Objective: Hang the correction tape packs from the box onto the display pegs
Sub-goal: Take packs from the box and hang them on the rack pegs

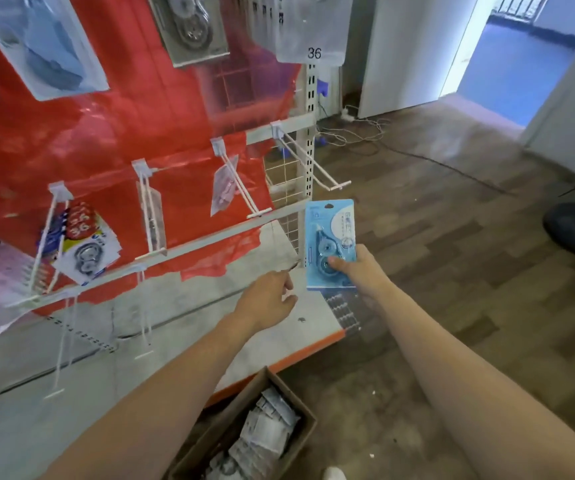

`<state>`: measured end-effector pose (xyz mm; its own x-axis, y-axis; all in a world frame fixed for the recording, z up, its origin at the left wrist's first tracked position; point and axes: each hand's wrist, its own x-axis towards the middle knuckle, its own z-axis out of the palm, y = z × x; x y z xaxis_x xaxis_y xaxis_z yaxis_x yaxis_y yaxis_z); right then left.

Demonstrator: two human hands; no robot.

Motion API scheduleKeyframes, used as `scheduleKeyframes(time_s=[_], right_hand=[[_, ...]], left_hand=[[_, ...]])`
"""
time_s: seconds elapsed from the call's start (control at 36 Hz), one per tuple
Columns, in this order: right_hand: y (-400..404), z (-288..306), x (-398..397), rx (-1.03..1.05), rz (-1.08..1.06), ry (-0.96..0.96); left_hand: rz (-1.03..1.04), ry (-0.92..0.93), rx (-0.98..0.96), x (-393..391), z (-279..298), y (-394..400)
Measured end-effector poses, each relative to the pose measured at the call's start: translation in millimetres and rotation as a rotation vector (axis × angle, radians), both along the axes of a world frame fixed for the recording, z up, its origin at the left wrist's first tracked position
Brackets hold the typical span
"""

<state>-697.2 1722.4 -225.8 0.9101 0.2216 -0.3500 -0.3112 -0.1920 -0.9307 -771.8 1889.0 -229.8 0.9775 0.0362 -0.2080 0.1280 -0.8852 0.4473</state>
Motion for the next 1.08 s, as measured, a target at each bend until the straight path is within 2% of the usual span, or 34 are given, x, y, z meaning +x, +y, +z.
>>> scheduleKeyframes(time_s=[0.19, 0.31, 0.47, 0.69, 0.94, 1.08], right_hand=[[-9, -20, 41, 0.071, -0.011, -0.039], [-1, -36, 45, 0.068, 0.061, -0.080], [18, -39, 44, 0.175, -0.002, -0.081], [9, -60, 75, 0.107, -0.045, -0.130], [1, -89, 91, 0.266, -0.060, -0.187], [3, -96, 102, 0.276, -0.028, -0.216]], left_hand=[[0.045, -0.067, -0.010, 43, -23, -7], [0.118, -0.114, -0.054, 51, -33, -6], [0.171, -0.070, -0.014, 41, -37, 13], [0.154, -0.182, 0.002, 73, -49, 19], [0.190, -0.310, -0.282, 120, -55, -23], [0.254, -0.359, -0.502, 136, -66, -36]])
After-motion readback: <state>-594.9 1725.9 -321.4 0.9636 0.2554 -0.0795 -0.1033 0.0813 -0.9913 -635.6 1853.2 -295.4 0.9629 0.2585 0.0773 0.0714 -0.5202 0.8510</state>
